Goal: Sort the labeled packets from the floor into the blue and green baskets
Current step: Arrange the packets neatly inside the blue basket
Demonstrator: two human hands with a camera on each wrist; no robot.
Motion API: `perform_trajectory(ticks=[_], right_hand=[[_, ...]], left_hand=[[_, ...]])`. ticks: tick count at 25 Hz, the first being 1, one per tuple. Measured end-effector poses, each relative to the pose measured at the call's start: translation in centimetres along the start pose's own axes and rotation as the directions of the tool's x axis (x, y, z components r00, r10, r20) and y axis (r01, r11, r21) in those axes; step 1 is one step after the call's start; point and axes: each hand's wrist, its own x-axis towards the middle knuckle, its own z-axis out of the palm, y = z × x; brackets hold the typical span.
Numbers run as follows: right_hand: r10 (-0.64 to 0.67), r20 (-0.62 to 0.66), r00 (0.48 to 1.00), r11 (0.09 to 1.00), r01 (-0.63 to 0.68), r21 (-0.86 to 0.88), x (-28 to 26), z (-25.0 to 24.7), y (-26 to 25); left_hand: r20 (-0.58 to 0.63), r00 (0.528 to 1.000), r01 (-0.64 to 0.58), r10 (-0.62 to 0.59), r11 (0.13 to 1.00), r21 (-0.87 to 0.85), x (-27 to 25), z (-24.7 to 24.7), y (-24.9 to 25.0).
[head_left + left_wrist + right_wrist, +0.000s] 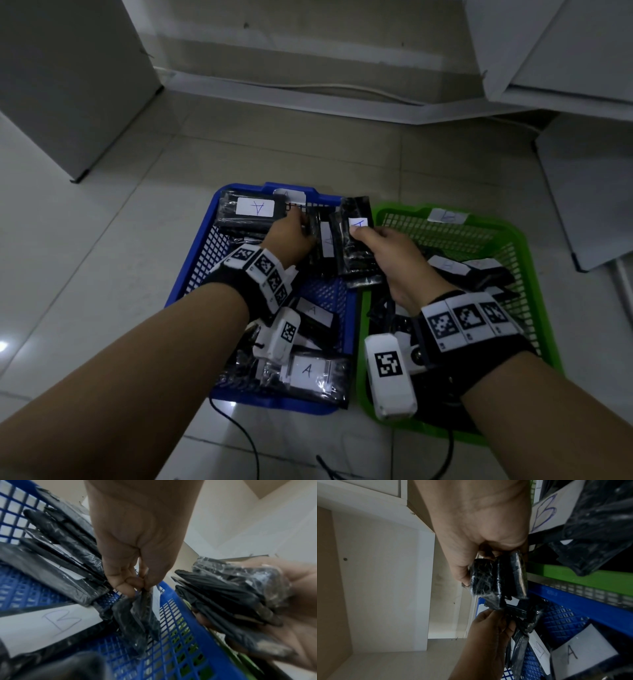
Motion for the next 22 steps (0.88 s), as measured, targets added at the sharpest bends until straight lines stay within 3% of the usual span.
perform_trajectory(ticks=[5,11,15,22], right_hand=[[0.0,0.01,1.0,1.0,0.0,0.017,-0.1,-0.1,-0.1],[0.018,0.016,1.0,0.999,-0.019,0.03,-0.1,-0.2,0.0],[0.015,0.012,1.0,1.0,-0.015,0.027,0.1,-0.3,0.2],[0.009,0.024,1.0,1.0,-0.01,0.029,0.1,-0.2,0.1]], left_hand=[[0.087,0.995,0.044,-0.04,0.998,-0.037,-0.1,-0.3,-0.2],[0.104,0.991,-0.101,0.078,0.967,0.235,-1.2,-1.8,-0.7],[0.286,0.957,-0.018,-0.036,0.983,0.184,-2.4,-2.2,-1.5],[0.364,0.926,-0.217,0.102,0.931,0.292,-3.2,-1.2,-2.2]])
